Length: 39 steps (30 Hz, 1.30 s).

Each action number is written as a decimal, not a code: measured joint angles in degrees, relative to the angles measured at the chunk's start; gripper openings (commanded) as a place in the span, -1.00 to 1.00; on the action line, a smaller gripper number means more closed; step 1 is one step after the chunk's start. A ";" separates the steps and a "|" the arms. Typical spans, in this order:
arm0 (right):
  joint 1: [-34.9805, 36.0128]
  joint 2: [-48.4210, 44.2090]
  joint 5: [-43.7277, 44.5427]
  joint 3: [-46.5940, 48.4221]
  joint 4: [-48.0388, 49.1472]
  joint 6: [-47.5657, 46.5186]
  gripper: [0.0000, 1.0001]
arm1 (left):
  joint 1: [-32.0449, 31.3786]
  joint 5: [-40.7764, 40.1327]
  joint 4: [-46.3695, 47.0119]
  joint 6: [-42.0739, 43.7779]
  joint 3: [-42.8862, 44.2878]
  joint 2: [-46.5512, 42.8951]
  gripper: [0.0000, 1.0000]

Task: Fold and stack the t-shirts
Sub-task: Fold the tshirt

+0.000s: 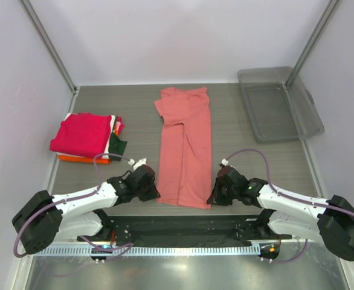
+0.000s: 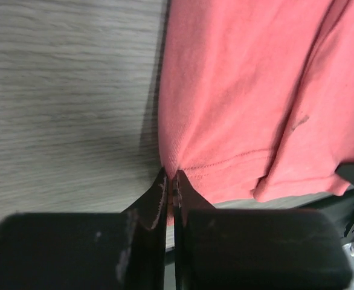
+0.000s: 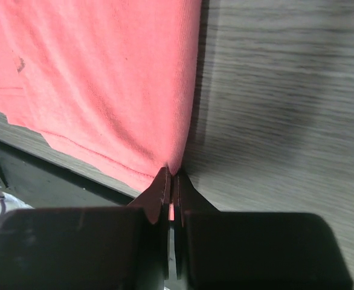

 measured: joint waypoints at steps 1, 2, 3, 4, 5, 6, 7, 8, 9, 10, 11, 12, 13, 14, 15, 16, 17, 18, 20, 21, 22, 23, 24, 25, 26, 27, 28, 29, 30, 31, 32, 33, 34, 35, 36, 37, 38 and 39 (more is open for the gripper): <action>0.00 -0.33 0.31 0.28 -1.07 -0.17 -0.98 | -0.68 0.00 0.09 -0.26 -0.02 0.00 -1.00; 0.00 -0.81 0.79 0.79 -2.78 -0.55 -0.98 | -1.33 -0.15 0.22 -0.81 -0.02 -0.07 -1.00; 0.00 -1.20 1.14 1.40 -4.42 -0.83 -0.98 | -2.78 -0.15 0.28 -1.25 -0.09 -0.20 -1.00; 0.00 -1.86 1.55 2.16 -6.16 -1.22 -0.97 | -4.04 -0.17 0.35 -2.05 -0.26 -0.52 -1.00; 0.00 -2.71 1.95 3.17 -8.26 -1.68 -0.98 | -5.11 -0.24 0.37 -2.69 -0.46 -0.96 -1.00; 0.00 -3.45 2.23 4.17 -10.03 -2.05 -0.97 | -6.69 -0.24 0.44 -3.89 -0.81 -1.79 -1.00; 0.00 -4.31 2.58 5.31 -11.69 -2.56 -0.97 | -7.74 -0.26 0.44 -4.52 -1.11 -2.56 -1.00; 0.00 -5.01 2.80 6.19 -13.05 -2.84 -0.98 | -8.94 -0.17 0.46 -5.55 -1.44 -3.50 -1.00; 0.00 -5.84 3.10 7.10 -14.49 -3.13 -0.98 | -9.92 0.07 0.52 -6.82 -1.88 -4.61 -1.00; 0.00 -6.80 3.26 7.89 -15.78 -3.41 -0.98 | -10.69 0.33 0.52 -7.74 -2.34 -5.90 -1.00; 0.00 -7.58 3.39 8.33 -16.65 -3.67 -0.98 | -11.26 0.57 0.48 -8.76 -2.91 -7.45 -1.00; 0.00 -8.44 3.52 8.63 -17.62 -3.93 -0.97 | -11.56 0.83 0.48 -9.81 -3.39 -8.96 -1.00; 0.00 -9.18 3.61 8.74 -18.51 -4.13 -0.98 | -11.76 0.98 0.46 -10.34 -3.80 -10.38 -1.00; 0.00 -9.90 3.63 8.74 -19.45 -4.22 -0.97 | -11.82 1.11 0.11 -11.13 -4.02 -11.74 -1.00; 0.00 -10.36 3.69 8.74 -20.17 -4.28 -0.98 | -11.87 1.05 -0.42 -11.58 -4.04 -13.00 -1.00; 0.00 -10.71 3.82 8.76 -20.94 -4.39 -0.98 | -11.87 0.81 -0.81 -11.96 -4.02 -14.01 -1.00; 0.00 -10.84 4.00 8.81 -21.44 -4.46 -0.97 | -11.85 0.52 -1.33 -12.35 -3.91 -14.60 -1.00; 0.00 -10.80 4.24 8.98 -22.03 -4.63 -0.98 | -11.85 0.26 -1.99 -12.59 -3.74 -15.04 -1.00; -0.02 -10.21 5.35 10.03 -23.10 -5.33 -0.97 | -11.23 0.07 -3.23 -12.70 -3.21 -15.54 -1.00; -0.04 -9.60 6.14 11.10 -23.69 -5.70 -0.98 | -10.60 0.13 -3.56 -12.59 -2.86 -15.56 -1.00; -0.15 -8.85 6.93 12.44 -24.00 -6.21 -0.98 | -9.57 0.42 -3.87 -12.44 -2.43 -15.56 -1.00; -0.48 -7.85 7.93 14.08 -24.13 -6.97 -0.98 | -8.20 0.72 -4.24 -12.15 -1.77 -15.56 -1.00; -0.87 -6.82 8.59 15.69 -24.33 -7.61 -0.98 | -6.67 0.92 -4.39 -11.37 -1.11 -15.52 -1.00; -1.49 -5.66 9.29 17.55 -24.20 -8.59 -0.98 | -4.68 1.55 -4.44 -10.75 -0.24 -15.45 -1.00; -2.40 -4.46 9.86 19.50 -23.96 -9.57 -0.98 | -2.64 2.45 -4.35 -9.88 0.50 -15.26 -1.00; -3.65 -3.26 10.23 21.29 -23.45 -10.67 -0.98 | 0.17 3.34 -4.11 -9.11 1.51 -14.75 -1.00; -5.66 -1.86 9.94 23.19 -22.86 -11.89 -0.98 | 2.80 4.44 -3.78 -8.35 2.45 -14.12 -1.00; -7.85 -0.42 9.60 24.83 -22.05 -13.09 -0.97 | 5.11 5.33 -3.26 -7.78 3.28 -13.35 -1.00; -10.38 1.25 8.85 26.32 -21.00 -14.19 -0.98 | 8.00 6.29 -2.95 -6.86 4.61 -11.89 -1.00; -13.35 3.23 7.52 27.96 -20.13 -15.23 -0.98 | 10.36 7.19 -2.49 -6.27 5.99 -10.25 -1.00; -16.15 5.70 6.38 29.88 -19.37 -16.46 -0.98 | 12.07 7.85 -1.90 -5.55 7.43 -8.52 -1.00; -18.32 8.09 5.53 31.54 -18.27 -17.49 -0.97 | 14.03 8.37 -1.86 -4.68 9.60 -6.19 -1.00; -20.06 10.29 4.76 33.11 -17.14 -18.34 -0.97 | 15.26 8.74 -1.66 -3.82 11.58 -4.20 -1.00; -21.51 12.79 3.82 34.82 -16.83 -19.12 -0.97 | 16.44 9.01 -1.38 -3.08 14.01 -1.68 -1.00; -22.51 15.43 2.99 36.87 -16.59 -19.89 -0.97 | 17.33 9.31 -1.27 -2.27 16.13 0.39 -1.00; -23.52 18.67 2.05 39.21 -16.17 -20.68 -0.98 | 18.45 9.70 -1.14 -1.62 18.62 2.93 -1.00; -24.48 21.99 1.11 41.70 -15.72 -21.29 -0.98 | 19.37 10.03 -0.70 -0.92 20.74 5.29 -1.00; -25.31 25.59 0.13 44.11 -14.45 -21.88 -0.97 | 20.65 10.51 0.15 -0.48 22.99 8.20 -1.00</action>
